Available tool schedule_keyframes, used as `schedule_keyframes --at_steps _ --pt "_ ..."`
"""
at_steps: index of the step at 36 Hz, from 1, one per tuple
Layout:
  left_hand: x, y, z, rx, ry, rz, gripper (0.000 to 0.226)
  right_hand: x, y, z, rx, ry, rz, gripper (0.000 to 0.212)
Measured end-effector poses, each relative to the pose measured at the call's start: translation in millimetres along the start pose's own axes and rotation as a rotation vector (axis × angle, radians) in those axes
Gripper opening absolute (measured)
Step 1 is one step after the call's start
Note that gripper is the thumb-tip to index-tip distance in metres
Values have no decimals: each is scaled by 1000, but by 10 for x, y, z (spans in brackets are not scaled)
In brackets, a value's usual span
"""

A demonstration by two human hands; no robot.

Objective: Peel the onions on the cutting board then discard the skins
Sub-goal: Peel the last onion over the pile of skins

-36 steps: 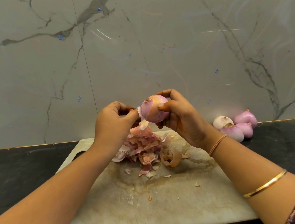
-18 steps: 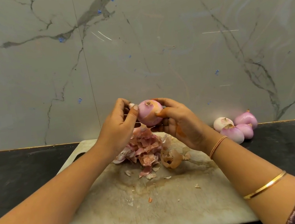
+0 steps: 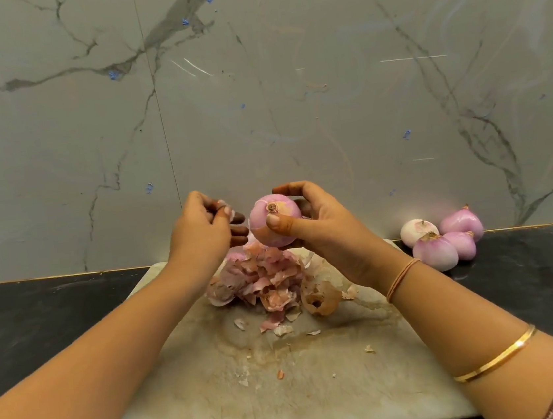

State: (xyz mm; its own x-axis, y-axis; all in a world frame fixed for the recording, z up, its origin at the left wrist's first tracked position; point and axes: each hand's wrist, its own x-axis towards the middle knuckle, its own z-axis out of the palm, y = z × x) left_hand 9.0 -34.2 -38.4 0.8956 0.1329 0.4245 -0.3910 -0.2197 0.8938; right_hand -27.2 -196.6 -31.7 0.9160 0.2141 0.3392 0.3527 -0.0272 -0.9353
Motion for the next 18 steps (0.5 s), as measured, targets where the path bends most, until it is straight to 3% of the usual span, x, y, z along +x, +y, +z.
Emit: schedule_keyframes --at_steps 4,9,13,18 --pt "18 -46 -63 35 -42 -45 17 -5 -25 -51 146 7 57 43" --pt "-62 48 -25 91 -107 80 24 -4 -36 -81 266 14 88 58" --pt "-80 55 -30 152 -111 128 32 -2 -55 -107 287 5 84 29" --pt "-91 93 -19 149 -77 230 7 -10 -50 -119 310 -16 140 35"
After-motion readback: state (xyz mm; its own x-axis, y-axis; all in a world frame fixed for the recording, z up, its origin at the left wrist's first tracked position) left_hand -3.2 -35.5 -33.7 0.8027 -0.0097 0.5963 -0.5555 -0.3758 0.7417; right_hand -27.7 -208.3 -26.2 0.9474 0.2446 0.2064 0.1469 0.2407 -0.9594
